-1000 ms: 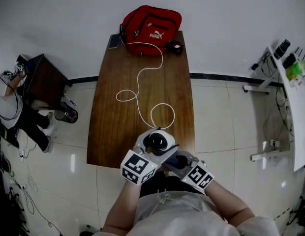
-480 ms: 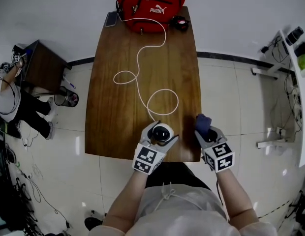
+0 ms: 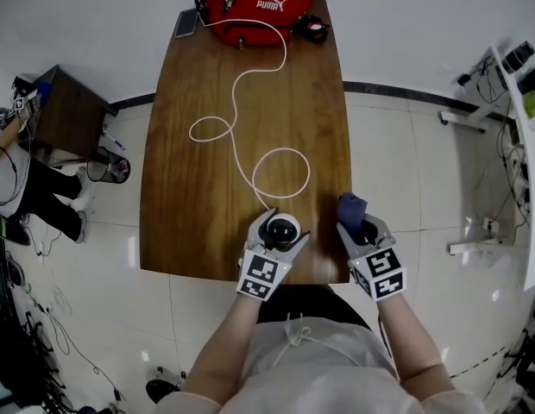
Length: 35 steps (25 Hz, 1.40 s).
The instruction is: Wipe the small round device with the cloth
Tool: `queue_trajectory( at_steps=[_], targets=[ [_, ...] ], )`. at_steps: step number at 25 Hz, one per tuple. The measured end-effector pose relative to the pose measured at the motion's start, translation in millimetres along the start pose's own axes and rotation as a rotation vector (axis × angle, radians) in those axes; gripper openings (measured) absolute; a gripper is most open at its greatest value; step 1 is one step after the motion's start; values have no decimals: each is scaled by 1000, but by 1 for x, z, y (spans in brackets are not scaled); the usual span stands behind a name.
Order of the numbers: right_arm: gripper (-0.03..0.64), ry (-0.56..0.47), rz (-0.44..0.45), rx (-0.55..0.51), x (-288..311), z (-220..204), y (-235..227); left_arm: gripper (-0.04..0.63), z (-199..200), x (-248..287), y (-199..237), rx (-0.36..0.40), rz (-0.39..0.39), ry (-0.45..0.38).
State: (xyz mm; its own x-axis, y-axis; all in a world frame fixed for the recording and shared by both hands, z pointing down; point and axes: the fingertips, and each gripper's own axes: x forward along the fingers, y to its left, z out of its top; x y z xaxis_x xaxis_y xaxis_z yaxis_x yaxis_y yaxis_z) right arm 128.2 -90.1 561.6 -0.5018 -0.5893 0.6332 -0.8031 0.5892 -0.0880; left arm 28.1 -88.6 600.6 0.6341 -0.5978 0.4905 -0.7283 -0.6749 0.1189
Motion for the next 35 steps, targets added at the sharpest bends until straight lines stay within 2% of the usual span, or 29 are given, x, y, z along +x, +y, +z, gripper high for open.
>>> queue_trajectory(
  at_steps=[5,8,10,14,19,20,21,23,24,27,31,35],
  targets=[
    [110,-17,-2,15,2,2,-2,393,-5,6,-8,37,-49,12],
    [111,-27,3,20,-5,7,2,551,-17,6,-18,13,-65,92],
    [110,-34,13,17,-11,14,8,577,-14,-7,-16,-31,-39,89],
    [112,-53,40,15,-23,29,22,577,28,-53,-4,-81,36,-17],
    [111,-100,28,30,-46,41,36,572,100,-119,8,-78,151,-226],
    [112,-106,25,40,-50,40,39,537,106,-132,9,-71,172,-248],
    [110,-109,24,52,-54,38,44,450,110,-145,9,-68,194,-267],
    [112,-112,24,75,-65,33,55,225,114,-172,7,-69,238,-306],
    [112,-116,20,81,-72,31,61,152,114,-186,5,-67,254,-323],
    [112,-150,-9,81,-95,28,88,7,108,-230,-7,-45,276,-362],
    [112,-214,-39,81,-132,20,144,6,92,-285,-35,-28,228,-386],
    [112,-251,-21,87,-166,6,206,6,73,-335,-63,-19,186,-388]
  ],
)
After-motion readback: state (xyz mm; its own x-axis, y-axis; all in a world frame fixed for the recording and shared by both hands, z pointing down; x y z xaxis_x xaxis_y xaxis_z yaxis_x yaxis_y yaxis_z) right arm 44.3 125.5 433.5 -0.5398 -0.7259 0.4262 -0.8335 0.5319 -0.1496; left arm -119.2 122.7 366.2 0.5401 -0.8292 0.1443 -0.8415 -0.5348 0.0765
